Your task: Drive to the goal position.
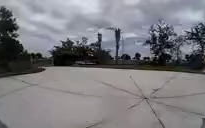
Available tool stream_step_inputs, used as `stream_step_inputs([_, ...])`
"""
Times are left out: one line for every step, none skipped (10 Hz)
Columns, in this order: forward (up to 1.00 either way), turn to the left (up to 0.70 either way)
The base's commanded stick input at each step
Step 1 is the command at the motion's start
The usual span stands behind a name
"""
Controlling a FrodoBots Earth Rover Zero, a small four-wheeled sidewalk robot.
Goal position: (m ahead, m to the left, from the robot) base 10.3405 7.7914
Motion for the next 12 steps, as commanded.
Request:
stream_step_inputs([0.85, 0.27])
stream_step_inputs([0.85, 0.14])
stream_step_inputs([0.85, 0.0])
stream_step_inputs([0.85, 0.0])
stream_step_inputs([0.85, 0.0])
stream_step_inputs([0.85, 0.0])
stream_step_inputs([0.85, 0.0])
stream_step_inputs([0.85, 0.0])
stream_step_inputs([0.85, 0.0])
stream_step_inputs([0.85, 0.0])
stream_step_inputs([0.85, 0.0])
stream_step_inputs([0.85, 0.34])
